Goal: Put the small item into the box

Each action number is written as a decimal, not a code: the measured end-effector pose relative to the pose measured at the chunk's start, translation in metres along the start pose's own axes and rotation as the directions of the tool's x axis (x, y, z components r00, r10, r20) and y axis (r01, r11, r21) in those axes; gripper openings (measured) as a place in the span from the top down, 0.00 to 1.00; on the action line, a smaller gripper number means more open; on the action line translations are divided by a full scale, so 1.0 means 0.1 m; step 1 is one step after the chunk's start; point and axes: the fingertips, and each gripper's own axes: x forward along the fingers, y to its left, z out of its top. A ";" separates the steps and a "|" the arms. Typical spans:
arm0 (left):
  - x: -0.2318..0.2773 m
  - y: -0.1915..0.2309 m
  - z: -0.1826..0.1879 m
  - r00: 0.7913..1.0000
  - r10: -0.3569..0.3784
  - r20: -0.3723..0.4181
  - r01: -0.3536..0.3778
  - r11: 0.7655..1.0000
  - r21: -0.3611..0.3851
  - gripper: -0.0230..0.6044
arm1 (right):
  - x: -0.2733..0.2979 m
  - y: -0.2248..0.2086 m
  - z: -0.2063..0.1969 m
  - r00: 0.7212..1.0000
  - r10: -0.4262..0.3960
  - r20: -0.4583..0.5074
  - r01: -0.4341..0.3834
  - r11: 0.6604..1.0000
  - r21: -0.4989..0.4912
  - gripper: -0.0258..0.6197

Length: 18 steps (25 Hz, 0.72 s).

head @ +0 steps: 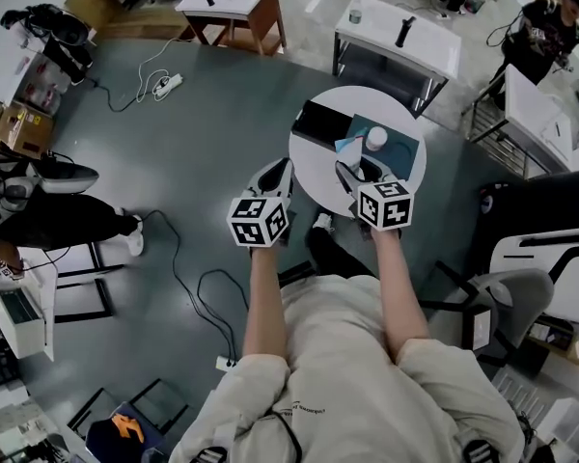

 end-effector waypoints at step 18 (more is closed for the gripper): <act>0.95 0.39 0.38 0.997 -0.036 -0.065 0.039 0.999 0.036 0.93 | 0.79 -0.68 0.56 1.000 -0.013 -0.012 0.014 0.998 0.066 0.63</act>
